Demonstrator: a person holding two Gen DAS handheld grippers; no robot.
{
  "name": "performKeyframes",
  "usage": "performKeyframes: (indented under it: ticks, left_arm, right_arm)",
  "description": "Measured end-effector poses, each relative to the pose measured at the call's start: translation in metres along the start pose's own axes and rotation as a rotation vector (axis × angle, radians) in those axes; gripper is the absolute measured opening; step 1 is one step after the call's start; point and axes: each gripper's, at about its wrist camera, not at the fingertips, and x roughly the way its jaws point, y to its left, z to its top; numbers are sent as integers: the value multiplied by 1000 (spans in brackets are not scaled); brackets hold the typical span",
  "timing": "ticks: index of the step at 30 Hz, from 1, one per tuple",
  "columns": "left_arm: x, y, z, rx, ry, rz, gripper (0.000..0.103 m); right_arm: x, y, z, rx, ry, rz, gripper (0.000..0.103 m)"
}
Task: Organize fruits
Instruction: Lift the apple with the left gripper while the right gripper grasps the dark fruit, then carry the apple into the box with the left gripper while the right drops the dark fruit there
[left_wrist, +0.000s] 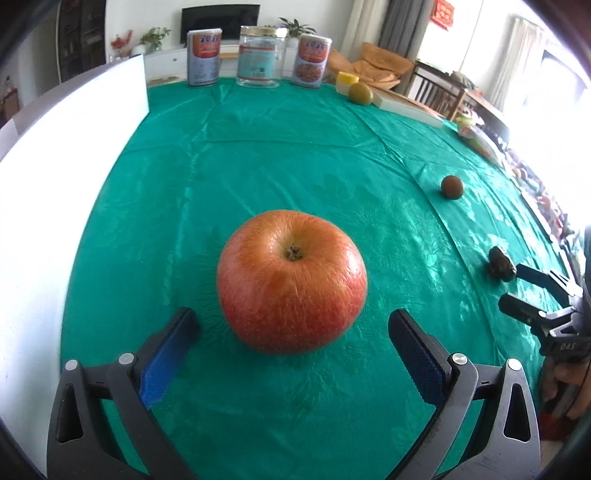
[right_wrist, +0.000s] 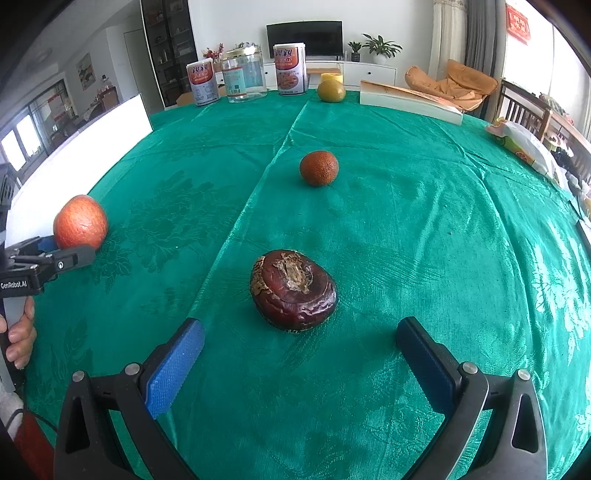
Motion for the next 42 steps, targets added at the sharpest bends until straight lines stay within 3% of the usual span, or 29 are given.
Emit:
performKeyframes:
  ticks: [7, 8, 10, 11, 12, 14, 16, 20, 22, 24, 26, 30, 34, 38, 42]
  left_arm:
    - [6, -24, 14, 63, -20, 100, 100]
    - [9, -27, 17, 58, -19, 120, 97]
    - [15, -25, 21, 34, -8, 174, 72]
    - [16, -22, 22, 23, -6, 165, 72]
    - [16, -20, 22, 5, -6, 156, 71]
    - [12, -16, 18, -22, 7, 156, 71]
    - [0, -12, 14, -56, 23, 140, 71]
    - [-55, -3, 15, -141, 19, 30, 71]
    - [-91, 6, 22, -181, -3, -15, 71]
    - [-130, 25, 30, -217, -50, -52, 71]
    - [-165, 51, 38, -244, -104, -34, 71]
    - [-208, 120, 37, -315, -161, 141, 71]
    - [-207, 194, 8, -425, -89, 320, 71]
    - [-186, 238, -20, -475, 4, 428, 71]
    - [-176, 252, -36, -497, 23, 452, 71]
  right_arm:
    - [-5, -18, 7, 101, 9, 111, 103]
    - [-5, -19, 10, 105, 9, 108, 103]
    - [-3, -15, 16, 84, 13, 92, 102]
    - [-1, -11, 20, 63, 14, 78, 100]
    - [2, -7, 23, 39, 17, 67, 97]
    - [13, 0, 25, -3, 64, 18, 67]
    - [12, 5, 26, -28, 67, -26, 44]
    - [-5, 12, 33, 9, 53, 20, 44]
    - [-19, 24, 47, 11, 40, 87, 44]
    - [-34, 48, 66, 4, 19, 178, 44]
    - [-46, 84, 87, -33, 2, 268, 44]
    - [-56, 183, 121, -169, 17, 446, 44]
    - [-46, 289, 126, -312, 87, 591, 44]
    - [-17, 375, 107, -442, 176, 627, 44]
    - [22, 426, 86, -495, 262, 598, 44]
